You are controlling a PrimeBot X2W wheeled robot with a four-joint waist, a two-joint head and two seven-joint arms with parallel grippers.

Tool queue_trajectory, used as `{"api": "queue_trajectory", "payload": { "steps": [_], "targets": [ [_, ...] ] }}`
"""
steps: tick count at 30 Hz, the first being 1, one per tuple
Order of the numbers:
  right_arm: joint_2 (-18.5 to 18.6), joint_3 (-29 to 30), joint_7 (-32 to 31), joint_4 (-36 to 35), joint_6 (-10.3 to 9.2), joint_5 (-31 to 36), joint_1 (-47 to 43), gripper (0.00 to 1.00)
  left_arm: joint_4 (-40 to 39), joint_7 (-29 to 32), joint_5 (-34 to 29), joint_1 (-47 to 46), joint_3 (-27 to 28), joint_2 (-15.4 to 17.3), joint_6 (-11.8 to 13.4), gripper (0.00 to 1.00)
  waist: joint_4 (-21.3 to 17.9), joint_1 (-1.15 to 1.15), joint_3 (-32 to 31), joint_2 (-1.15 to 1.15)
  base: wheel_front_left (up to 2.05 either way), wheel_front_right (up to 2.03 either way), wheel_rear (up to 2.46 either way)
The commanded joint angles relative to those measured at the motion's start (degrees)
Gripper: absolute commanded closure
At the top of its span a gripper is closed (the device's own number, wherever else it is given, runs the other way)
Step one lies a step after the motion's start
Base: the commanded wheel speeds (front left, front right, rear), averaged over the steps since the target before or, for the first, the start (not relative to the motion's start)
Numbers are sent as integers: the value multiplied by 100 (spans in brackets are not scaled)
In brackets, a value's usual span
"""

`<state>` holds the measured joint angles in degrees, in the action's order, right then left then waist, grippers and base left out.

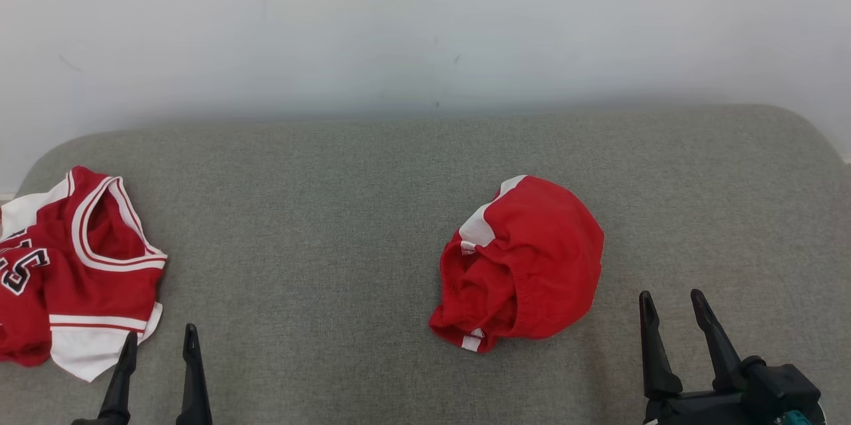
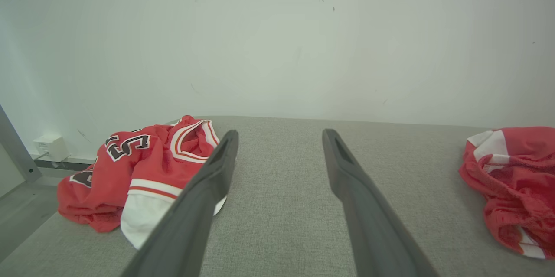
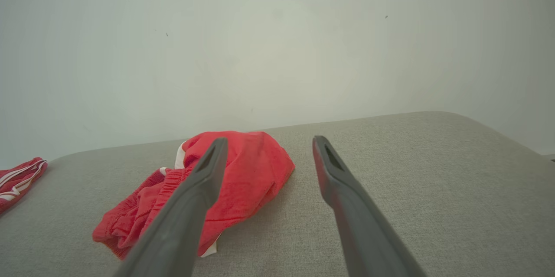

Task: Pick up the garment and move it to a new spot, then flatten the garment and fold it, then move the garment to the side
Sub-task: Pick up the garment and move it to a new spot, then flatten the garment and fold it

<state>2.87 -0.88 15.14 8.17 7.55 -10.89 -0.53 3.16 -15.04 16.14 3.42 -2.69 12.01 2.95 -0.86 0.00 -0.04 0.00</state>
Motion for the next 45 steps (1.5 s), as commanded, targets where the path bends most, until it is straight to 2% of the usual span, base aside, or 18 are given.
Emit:
{"api": "queue_trajectory", "payload": {
  "steps": [1, 29, 45],
  "targets": [
    [1, -1, 2, 14, -12, 10, -58, 0, 19, -20, -69, 68, 41, -34, -36, 0, 4, 0, -2, 0, 0, 0, 0],
    [2, -81, 2, 68, -12, 47, -60, 0, 138, -20, -382, 82, 325, -315, -347, 0, 12, 0, -53, 0, 0, 0, 0],
    [2, -106, 2, 105, -12, 34, -35, 0, 188, -21, -492, 83, 405, -406, -434, 0, -45, 0, -93, 0, 0, 0, 0]
  ]
}}
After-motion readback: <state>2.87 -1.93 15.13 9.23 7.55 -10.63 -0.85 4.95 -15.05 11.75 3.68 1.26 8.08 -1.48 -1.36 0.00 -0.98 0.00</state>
